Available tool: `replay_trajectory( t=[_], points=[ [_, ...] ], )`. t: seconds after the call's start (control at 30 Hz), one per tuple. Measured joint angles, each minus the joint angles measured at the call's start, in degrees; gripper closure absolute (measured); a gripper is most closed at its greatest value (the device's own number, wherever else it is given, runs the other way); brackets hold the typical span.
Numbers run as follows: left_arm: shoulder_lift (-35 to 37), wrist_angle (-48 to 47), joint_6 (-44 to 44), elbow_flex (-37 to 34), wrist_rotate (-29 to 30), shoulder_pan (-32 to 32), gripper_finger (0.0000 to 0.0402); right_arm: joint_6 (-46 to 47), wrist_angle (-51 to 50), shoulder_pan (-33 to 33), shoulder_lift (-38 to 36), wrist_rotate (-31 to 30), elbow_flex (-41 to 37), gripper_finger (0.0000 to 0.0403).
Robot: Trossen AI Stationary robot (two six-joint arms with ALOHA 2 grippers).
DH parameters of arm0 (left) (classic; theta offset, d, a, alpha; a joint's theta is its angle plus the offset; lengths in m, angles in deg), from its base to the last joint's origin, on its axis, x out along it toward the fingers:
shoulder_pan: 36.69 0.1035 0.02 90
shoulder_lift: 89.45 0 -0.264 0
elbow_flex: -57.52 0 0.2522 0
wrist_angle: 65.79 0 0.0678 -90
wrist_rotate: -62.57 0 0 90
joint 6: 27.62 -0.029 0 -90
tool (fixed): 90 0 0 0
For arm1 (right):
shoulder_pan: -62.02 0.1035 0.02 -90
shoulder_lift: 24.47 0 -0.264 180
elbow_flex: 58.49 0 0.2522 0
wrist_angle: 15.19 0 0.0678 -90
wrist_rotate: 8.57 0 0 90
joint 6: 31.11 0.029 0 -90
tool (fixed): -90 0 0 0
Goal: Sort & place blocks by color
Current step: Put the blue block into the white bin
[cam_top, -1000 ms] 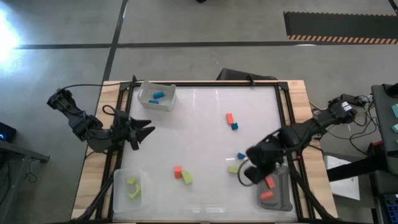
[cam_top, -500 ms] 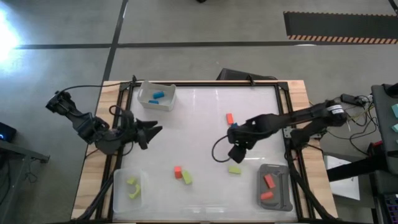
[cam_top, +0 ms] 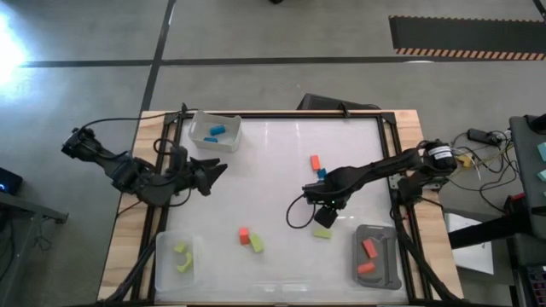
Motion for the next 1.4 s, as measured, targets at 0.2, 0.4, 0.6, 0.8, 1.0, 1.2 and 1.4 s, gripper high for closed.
replay_trajectory(
  t=[0.2, 0.4, 0.6, 0.8, 1.0, 1.2, 1.4],
  points=[
    [-0.4, 0.4, 0.0, 0.0, 0.0, 1.9, 0.0169, -2.0, 1.9, 0.0, 1.6, 1.6, -1.9, 0.0188],
    [-0.7, 0.4, 0.0, -0.1, 0.0, 3.0, 0.0169, -2.9, 4.6, 0.0, 1.5, 1.5, -2.4, 0.0188],
    [-1.2, 0.4, 0.0, -0.1, 0.0, 3.4, 0.0169, -3.2, 7.4, 0.0, 2.5, 1.5, -3.1, 0.0188],
    [-1.5, 0.7, 0.0, -0.1, 0.0, 3.7, 0.0169, -3.2, 8.6, 0.0, 3.5, 1.5, -4.8, 0.0227],
    [-1.4, 1.3, -0.3, -0.1, -0.1, 3.7, 0.0169, -3.0, 8.7, 0.0, 3.5, 1.7, -4.7, 0.0308],
    [-2.0, 1.6, -0.4, -0.2, -2.9, 3.7, 0.0169, -3.9, 8.9, -0.4, 1.1, 2.0, -2.2, 0.0322],
    [-4.4, 5.1, -8.1, -0.2, -12.4, 4.1, 0.0169, -5.9, 18.3, -1.9, -5.5, 1.9, 0.0, 0.0315]
  ],
)
